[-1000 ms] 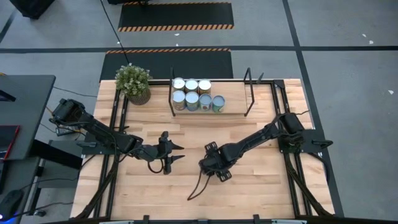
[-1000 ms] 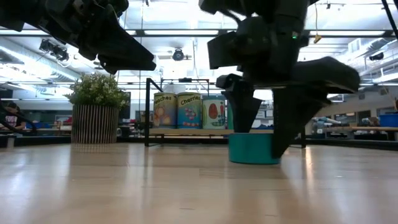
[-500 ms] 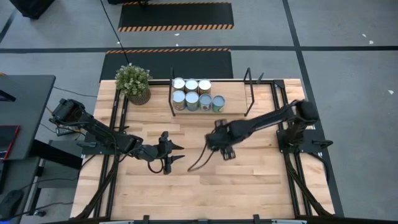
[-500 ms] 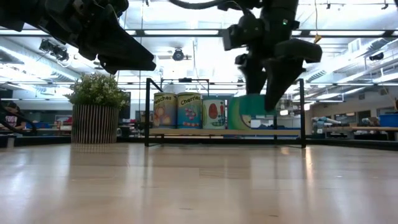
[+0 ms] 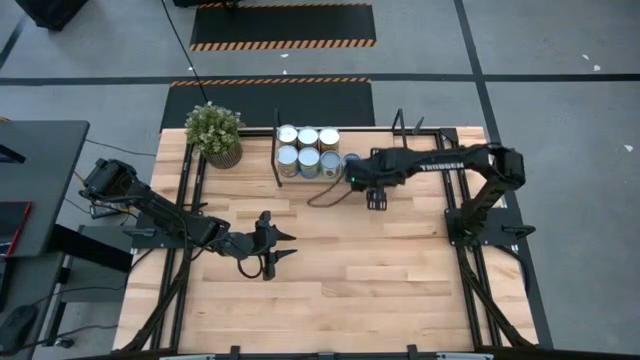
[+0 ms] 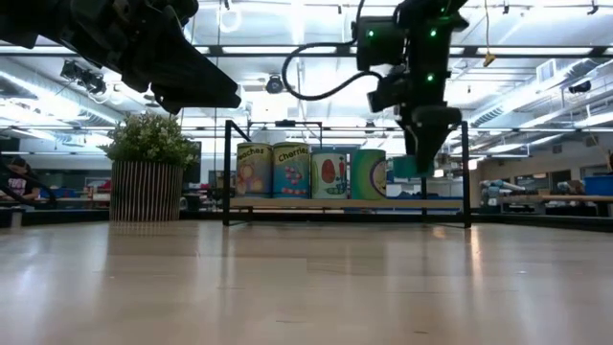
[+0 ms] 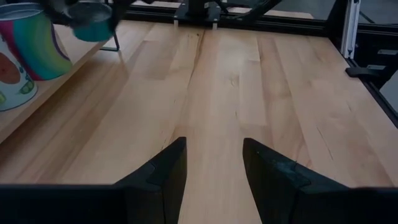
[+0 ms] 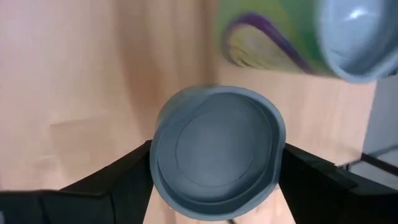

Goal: Pick and place cans onto a shelf
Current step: Put the canned tuna on the shelf, then return to Home Position

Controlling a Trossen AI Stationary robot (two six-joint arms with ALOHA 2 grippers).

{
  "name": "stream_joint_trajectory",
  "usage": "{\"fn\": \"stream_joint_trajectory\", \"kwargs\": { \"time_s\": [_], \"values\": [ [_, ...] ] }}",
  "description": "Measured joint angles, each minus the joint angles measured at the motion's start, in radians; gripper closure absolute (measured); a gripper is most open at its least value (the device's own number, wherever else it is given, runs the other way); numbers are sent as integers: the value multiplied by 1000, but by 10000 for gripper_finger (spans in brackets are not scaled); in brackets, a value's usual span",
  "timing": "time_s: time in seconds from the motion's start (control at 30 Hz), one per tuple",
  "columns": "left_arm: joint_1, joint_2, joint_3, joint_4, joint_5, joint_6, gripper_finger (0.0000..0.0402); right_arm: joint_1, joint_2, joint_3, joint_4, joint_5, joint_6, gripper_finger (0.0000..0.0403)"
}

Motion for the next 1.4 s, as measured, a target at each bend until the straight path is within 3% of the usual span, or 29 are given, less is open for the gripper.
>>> {"fn": "stream_joint_trajectory", "kwargs": {
  "time_s": [0.47, 0.83, 1.1, 1.4],
  "values": [
    [0, 0, 0, -5, 0, 0, 239, -116, 19, 0, 89, 0, -80, 98],
    [-2, 0, 0, -5, 0, 0, 239, -191, 19, 0, 143, -84, -134, 97],
    [-1, 0, 0, -7, 0, 0, 239, -239, 59, -1, 162, -123, -153, 58],
    [-1, 0, 0, -15, 0, 0, 239, -228, 60, 6, 100, -69, -175, 43]
  ]
}}
